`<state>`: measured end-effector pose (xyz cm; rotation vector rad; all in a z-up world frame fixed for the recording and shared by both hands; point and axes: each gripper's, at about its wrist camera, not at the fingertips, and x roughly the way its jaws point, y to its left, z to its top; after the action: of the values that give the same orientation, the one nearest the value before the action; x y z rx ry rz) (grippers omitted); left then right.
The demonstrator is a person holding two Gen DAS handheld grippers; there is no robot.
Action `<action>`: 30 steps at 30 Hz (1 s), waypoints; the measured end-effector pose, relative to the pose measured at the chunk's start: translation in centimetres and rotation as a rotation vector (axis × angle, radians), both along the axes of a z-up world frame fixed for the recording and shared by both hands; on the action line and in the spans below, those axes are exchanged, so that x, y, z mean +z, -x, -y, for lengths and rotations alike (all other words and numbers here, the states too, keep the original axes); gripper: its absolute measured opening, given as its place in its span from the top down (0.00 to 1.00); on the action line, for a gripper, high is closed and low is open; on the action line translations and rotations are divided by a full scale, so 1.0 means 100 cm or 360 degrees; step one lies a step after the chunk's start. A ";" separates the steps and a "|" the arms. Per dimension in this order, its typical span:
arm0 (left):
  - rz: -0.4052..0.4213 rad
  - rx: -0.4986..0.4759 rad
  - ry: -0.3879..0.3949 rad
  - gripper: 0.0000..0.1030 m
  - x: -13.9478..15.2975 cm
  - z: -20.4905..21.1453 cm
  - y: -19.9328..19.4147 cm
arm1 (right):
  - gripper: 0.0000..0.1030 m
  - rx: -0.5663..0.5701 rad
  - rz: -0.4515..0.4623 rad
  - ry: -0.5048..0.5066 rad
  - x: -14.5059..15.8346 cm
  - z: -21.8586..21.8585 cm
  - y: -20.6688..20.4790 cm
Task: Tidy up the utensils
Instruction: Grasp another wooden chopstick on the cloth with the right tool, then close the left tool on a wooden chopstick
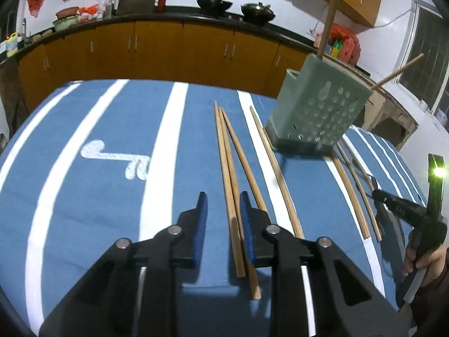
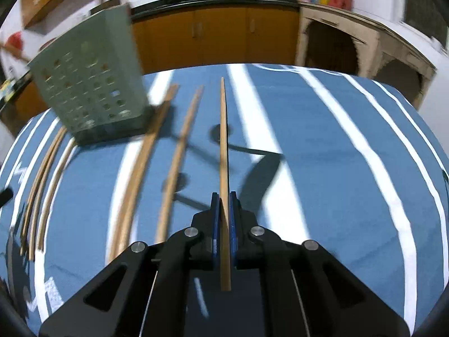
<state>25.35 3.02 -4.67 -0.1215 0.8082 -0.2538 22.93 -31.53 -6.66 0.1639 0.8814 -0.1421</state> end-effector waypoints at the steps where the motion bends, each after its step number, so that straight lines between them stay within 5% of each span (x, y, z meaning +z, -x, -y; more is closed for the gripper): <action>1: -0.0015 -0.0015 -0.0005 0.81 -0.002 0.002 -0.001 | 0.93 -0.0014 -0.0002 -0.0010 0.000 0.003 0.000; 12: -0.0100 -0.0069 -0.0157 0.88 -0.018 0.021 -0.011 | 0.93 -0.0002 -0.0001 -0.0002 -0.001 0.004 -0.001; 30: -0.0132 0.0180 -0.0197 0.92 -0.019 -0.010 -0.028 | 0.93 -0.0005 0.0028 0.0006 -0.002 0.003 0.006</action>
<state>28.12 4.04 -6.58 -0.0615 0.8943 -0.0922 22.33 -31.87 -6.85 0.1629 0.8633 -0.1449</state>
